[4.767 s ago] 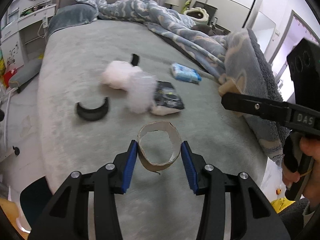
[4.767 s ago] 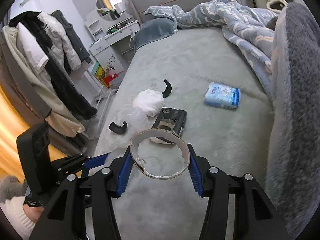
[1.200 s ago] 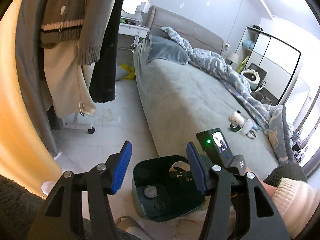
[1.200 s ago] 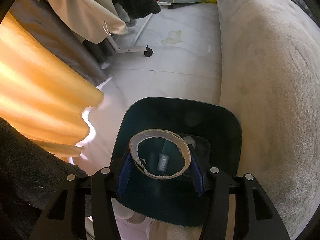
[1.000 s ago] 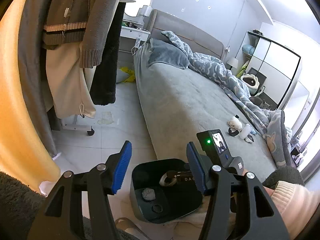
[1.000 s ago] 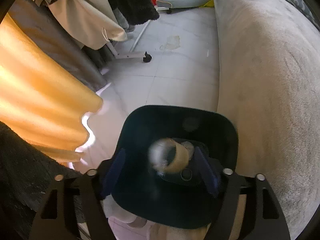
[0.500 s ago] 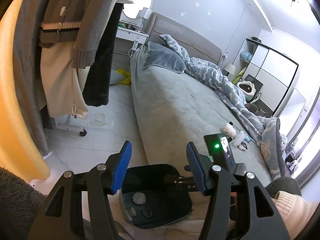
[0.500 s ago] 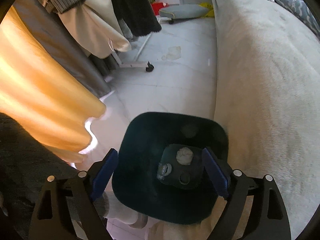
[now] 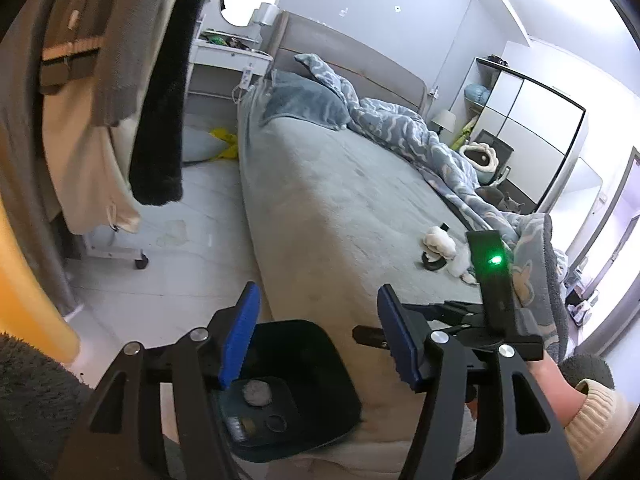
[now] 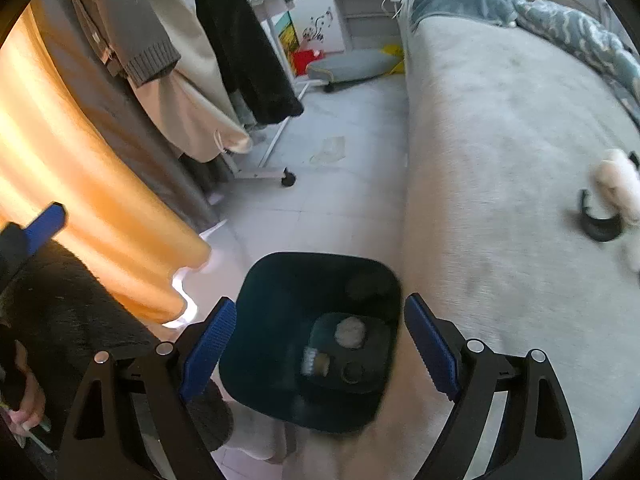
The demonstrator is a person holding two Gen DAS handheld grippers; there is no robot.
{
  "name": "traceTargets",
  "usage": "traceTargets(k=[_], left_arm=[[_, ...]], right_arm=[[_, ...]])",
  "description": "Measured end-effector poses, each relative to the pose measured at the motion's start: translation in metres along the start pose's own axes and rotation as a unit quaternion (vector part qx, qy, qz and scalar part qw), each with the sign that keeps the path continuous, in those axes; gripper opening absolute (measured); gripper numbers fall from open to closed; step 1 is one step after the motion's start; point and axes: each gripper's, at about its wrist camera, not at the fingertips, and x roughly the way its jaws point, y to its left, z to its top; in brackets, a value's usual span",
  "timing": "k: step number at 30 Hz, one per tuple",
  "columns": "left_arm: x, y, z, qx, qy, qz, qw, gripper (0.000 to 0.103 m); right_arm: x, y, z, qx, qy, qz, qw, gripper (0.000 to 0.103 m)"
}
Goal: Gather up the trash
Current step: 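Move both grippers back over the remaining items on the bed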
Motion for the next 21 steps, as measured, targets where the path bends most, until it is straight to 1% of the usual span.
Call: traceTargets(k=[7,13,21], left_arm=[[0.020,-0.023,-0.004,0.002,0.011,-0.020,0.9997,0.068],[0.034,-0.050,-0.011,0.018,0.020,-0.034,0.9990,0.072],[0.050,-0.091,-0.013,0.044,0.023,-0.069,0.9964,0.076]], right_arm=[[-0.041,-0.015,-0.007,0.009,-0.035,-0.014,0.999,0.087],[-0.072,-0.030,-0.016,0.014,-0.061,-0.034,0.997,0.087],[-0.103,-0.070,-0.040,0.038,-0.079,-0.076,0.993,0.087]])
